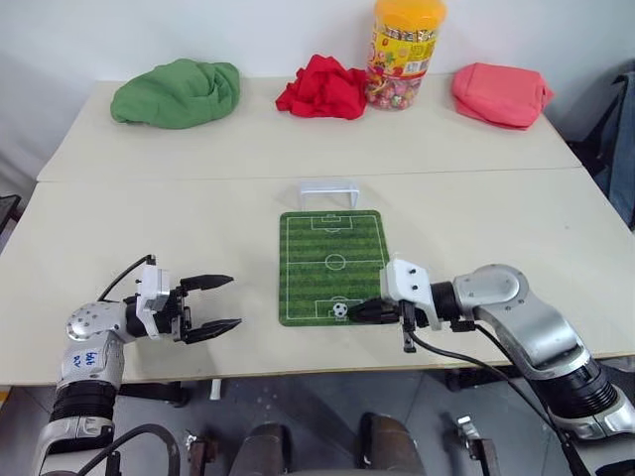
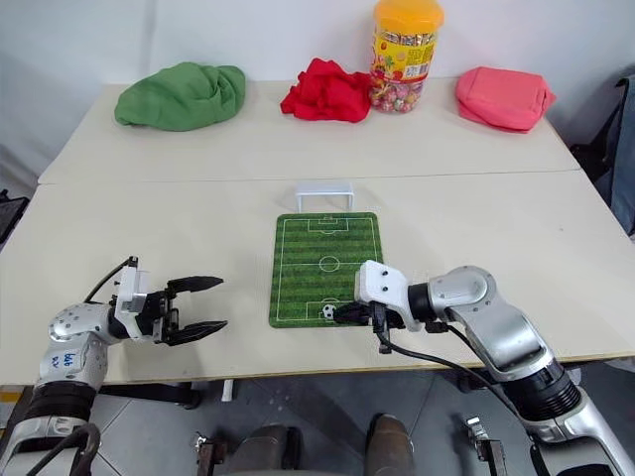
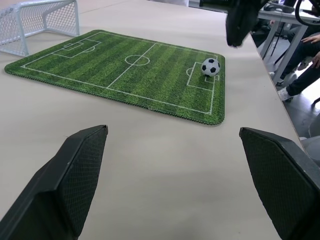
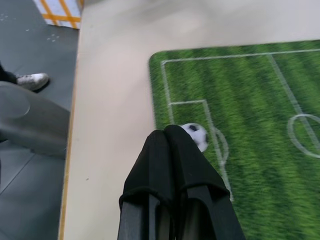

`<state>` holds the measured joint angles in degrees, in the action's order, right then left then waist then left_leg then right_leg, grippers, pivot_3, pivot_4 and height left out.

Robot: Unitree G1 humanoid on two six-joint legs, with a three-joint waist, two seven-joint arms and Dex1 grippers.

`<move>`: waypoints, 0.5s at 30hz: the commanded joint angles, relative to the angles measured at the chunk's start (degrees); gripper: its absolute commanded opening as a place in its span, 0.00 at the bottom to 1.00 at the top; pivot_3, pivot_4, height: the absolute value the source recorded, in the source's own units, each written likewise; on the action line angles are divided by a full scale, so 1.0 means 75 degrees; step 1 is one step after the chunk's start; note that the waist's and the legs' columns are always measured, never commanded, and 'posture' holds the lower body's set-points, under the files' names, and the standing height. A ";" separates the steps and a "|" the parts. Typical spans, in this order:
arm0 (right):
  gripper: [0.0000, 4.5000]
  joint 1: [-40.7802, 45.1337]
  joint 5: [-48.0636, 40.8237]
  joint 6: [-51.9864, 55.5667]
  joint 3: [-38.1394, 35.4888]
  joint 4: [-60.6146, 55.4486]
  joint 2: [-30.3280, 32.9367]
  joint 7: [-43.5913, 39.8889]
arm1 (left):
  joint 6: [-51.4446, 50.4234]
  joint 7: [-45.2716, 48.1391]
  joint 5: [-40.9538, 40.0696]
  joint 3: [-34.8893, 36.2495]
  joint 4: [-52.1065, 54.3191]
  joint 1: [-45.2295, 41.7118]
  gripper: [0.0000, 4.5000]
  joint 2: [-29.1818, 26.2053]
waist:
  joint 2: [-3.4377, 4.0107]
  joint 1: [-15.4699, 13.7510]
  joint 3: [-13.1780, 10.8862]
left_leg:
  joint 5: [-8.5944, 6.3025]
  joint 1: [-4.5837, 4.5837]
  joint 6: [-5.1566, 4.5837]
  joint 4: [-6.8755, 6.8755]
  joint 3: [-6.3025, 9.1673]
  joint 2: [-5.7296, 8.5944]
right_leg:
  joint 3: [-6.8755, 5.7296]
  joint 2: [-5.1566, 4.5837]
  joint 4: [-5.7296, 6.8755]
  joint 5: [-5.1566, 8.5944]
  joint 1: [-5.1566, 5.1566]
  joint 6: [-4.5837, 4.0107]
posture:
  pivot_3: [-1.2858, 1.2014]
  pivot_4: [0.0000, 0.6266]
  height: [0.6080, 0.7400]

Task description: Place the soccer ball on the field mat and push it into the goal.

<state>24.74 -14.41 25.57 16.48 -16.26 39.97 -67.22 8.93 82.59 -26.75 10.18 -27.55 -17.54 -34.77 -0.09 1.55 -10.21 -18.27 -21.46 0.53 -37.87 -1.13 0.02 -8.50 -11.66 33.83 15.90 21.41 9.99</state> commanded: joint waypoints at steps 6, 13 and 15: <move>0.01 0.0245 0.0274 -0.0973 0.0503 0.0884 -0.0491 -0.0332 | 0.0081 0.0058 -0.0031 0.0054 0.0151 0.0048 1.00 -0.0016 | -0.0001 -0.0003 0.0000 | 0.0000 -0.0001 0.0000 -0.0005 0.0000 0.0000 | 0.0000 0.0000 0.0001 0.0000 0.0000 0.0000 | 0.52 0.24 1.00; 0.01 0.0987 0.0895 -0.1744 0.0432 0.2675 -0.1070 0.0117 | 0.0032 -0.0077 -0.0085 0.0130 0.0420 0.0280 1.00 -0.0025 | -0.0002 0.0013 0.0000 | 0.0000 0.0001 0.0000 -0.0006 0.0000 -0.0002 | 0.0001 0.0002 0.0004 0.0000 -0.0001 -0.0001 | 0.52 0.24 1.00; 0.01 0.1422 0.1089 -0.2077 0.0247 0.3292 -0.1175 0.0406 | 0.0045 -0.0113 -0.0074 0.0135 0.0410 0.0266 1.00 -0.0023 | -0.0002 0.0012 0.0000 | 0.0000 0.0001 0.0000 -0.0006 0.0000 -0.0002 | 0.0002 0.0002 0.0005 0.0000 0.0001 -0.0001 | 0.52 0.24 1.00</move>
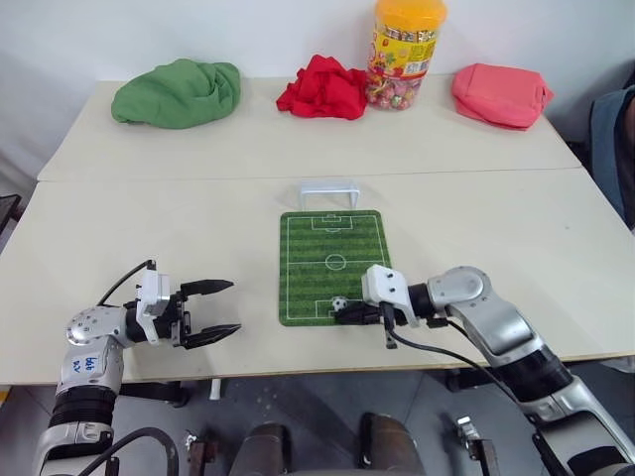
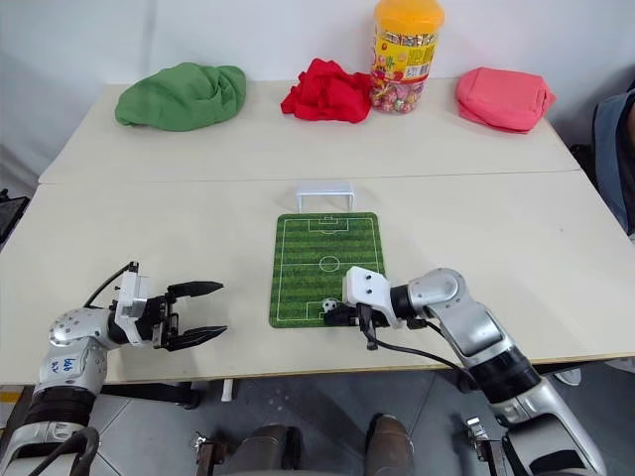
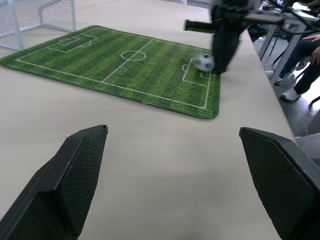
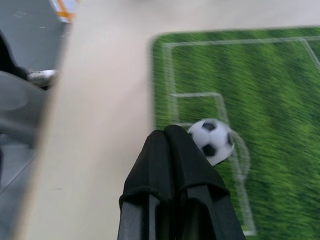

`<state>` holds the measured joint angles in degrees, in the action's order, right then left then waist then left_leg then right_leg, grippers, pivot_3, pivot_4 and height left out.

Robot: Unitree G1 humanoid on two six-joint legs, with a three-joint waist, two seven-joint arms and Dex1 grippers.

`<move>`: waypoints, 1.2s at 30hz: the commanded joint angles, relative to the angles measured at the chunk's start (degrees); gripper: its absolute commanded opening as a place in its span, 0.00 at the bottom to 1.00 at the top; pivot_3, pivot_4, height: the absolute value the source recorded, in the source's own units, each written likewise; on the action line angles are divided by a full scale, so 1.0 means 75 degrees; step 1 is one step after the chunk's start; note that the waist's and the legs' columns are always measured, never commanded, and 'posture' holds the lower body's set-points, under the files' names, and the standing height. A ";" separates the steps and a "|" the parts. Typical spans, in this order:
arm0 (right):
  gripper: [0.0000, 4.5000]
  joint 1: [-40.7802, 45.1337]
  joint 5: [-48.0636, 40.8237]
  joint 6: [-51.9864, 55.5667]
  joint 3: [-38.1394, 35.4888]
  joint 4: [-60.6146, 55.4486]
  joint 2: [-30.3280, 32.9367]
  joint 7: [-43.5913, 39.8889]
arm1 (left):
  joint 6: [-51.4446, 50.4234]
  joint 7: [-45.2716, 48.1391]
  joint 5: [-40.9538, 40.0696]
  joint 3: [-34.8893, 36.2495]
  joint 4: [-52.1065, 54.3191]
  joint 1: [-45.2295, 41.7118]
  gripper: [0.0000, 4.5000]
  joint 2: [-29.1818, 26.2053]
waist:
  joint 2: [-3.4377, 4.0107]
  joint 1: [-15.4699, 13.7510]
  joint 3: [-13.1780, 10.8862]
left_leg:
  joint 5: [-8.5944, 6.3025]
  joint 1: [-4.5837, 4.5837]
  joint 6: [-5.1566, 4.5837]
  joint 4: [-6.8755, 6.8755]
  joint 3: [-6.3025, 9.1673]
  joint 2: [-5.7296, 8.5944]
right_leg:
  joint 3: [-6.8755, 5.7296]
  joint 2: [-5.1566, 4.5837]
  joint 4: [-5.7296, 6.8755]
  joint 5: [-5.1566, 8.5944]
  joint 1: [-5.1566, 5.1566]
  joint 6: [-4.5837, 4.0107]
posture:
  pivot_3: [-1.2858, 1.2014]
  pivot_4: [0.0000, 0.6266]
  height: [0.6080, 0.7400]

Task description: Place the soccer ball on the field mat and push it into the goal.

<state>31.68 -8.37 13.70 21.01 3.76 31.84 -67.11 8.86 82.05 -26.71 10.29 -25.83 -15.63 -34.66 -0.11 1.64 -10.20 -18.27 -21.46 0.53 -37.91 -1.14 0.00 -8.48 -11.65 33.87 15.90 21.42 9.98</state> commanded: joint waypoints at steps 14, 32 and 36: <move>0.01 0.1169 0.0065 -0.0417 -0.1976 0.0826 0.0320 0.1417 | 0.0176 -0.0163 0.0037 0.0019 -0.0411 -0.0607 1.00 0.0106 | -0.0001 -0.0004 0.0000 | -0.0001 -0.0003 -0.0001 0.0000 -0.0002 0.0001 | 0.0002 0.0001 -0.0001 -0.0001 0.0003 -0.0001 | 0.52 0.24 1.00; 0.49 0.0109 -0.1146 -0.1950 -0.3761 0.3208 0.2225 -0.1061 | -0.0368 -0.2188 -0.0293 0.1230 -0.0670 -0.1206 1.00 0.0015 | -0.0007 0.0003 -0.0004 | -0.0004 -0.0001 -0.0006 -0.0001 -0.0016 0.0000 | 0.0007 0.0000 -0.0005 -0.0001 0.0001 -0.0001 | 0.52 0.24 1.00; 0.80 0.0221 -0.1335 -0.2245 -0.4042 0.3711 0.2270 -0.1353 | -0.0564 -0.2255 -0.0356 0.1377 -0.0551 -0.1130 1.00 -0.0135 | -0.0008 -0.0004 -0.0004 | -0.0004 -0.0001 -0.0006 -0.0004 -0.0016 0.0000 | 0.0008 -0.0001 -0.0005 -0.0001 0.0001 -0.0001 | 0.52 0.24 1.00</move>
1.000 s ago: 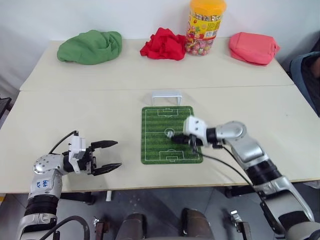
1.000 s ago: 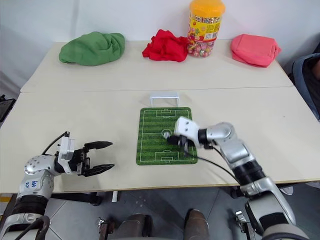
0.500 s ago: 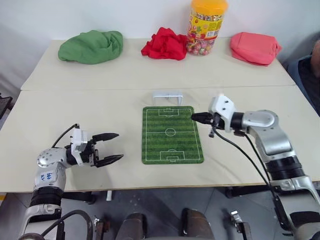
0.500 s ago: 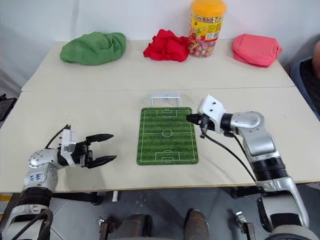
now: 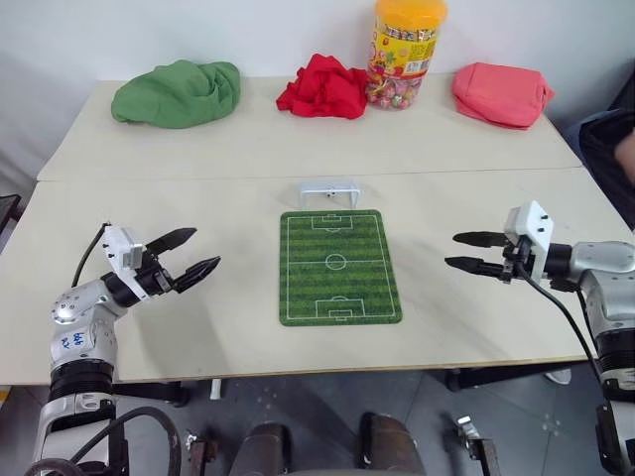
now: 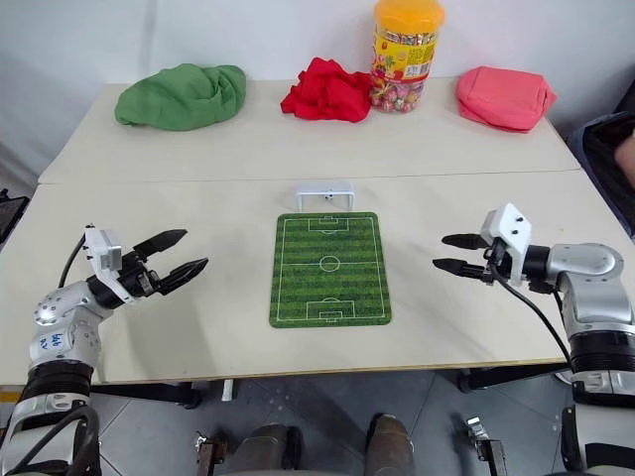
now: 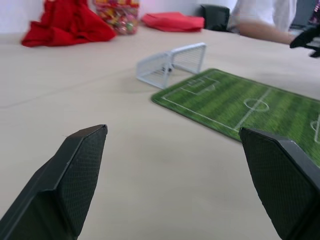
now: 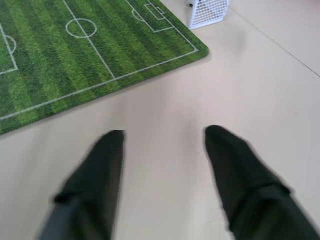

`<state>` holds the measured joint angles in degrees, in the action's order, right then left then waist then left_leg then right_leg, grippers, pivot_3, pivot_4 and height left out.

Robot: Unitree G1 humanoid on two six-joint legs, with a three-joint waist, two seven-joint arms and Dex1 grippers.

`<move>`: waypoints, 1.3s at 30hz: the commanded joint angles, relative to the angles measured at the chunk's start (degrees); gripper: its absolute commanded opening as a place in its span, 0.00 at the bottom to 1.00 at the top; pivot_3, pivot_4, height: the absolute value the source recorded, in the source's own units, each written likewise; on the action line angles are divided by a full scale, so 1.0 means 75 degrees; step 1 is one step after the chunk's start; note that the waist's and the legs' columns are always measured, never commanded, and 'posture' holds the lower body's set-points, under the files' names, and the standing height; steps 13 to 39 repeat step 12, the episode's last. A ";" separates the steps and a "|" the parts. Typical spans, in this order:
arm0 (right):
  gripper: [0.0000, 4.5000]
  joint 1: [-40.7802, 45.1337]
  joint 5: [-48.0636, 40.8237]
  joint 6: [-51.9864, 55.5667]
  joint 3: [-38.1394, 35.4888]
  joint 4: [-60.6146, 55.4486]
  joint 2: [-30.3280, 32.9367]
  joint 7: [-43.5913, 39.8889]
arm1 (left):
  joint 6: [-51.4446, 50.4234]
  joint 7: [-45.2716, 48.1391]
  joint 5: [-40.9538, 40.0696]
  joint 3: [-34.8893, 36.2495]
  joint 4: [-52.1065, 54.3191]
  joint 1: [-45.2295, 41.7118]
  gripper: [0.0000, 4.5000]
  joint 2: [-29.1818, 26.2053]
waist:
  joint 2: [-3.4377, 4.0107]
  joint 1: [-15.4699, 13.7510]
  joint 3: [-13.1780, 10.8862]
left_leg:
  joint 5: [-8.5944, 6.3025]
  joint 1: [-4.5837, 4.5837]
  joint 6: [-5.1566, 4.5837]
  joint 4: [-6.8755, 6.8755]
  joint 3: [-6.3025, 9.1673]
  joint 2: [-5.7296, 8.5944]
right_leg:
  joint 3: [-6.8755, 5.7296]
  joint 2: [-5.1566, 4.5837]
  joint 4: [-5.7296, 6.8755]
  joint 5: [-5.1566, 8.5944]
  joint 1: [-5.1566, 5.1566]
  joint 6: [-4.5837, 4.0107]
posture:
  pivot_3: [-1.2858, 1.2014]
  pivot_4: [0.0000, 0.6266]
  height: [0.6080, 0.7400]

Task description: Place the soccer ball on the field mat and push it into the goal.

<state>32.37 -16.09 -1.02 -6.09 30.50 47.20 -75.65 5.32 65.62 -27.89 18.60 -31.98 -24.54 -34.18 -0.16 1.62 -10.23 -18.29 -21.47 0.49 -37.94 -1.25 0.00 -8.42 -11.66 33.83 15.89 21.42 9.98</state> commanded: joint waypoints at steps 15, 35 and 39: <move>1.00 -0.0936 -0.0491 -0.0121 -0.1141 0.0051 0.0353 0.0277 | -0.0258 -0.0150 -0.0331 0.0811 0.0892 0.0841 1.00 -0.0477 | 0.0000 -0.0020 0.0000 | -0.0001 0.0000 -0.0001 0.0000 0.0000 0.0000 | 0.0001 -0.0002 -0.0002 0.0000 -0.0004 0.0000 | 0.52 0.24 1.00; 1.00 -0.0936 -0.0491 -0.0121 -0.1141 0.0051 0.0353 0.0277 | -0.0258 -0.0150 -0.0331 0.0811 0.0892 0.0841 1.00 -0.0477 | 0.0000 -0.0020 0.0000 | -0.0001 0.0000 -0.0001 0.0000 0.0000 0.0000 | 0.0001 -0.0002 -0.0002 0.0000 -0.0004 0.0000 | 0.52 0.24 1.00; 1.00 -0.0936 -0.0491 -0.0121 -0.1141 0.0051 0.0353 0.0277 | -0.0258 -0.0150 -0.0331 0.0811 0.0892 0.0841 1.00 -0.0477 | 0.0000 -0.0020 0.0000 | -0.0001 0.0000 -0.0001 0.0000 0.0000 0.0000 | 0.0001 -0.0002 -0.0002 0.0000 -0.0004 0.0000 | 0.52 0.24 1.00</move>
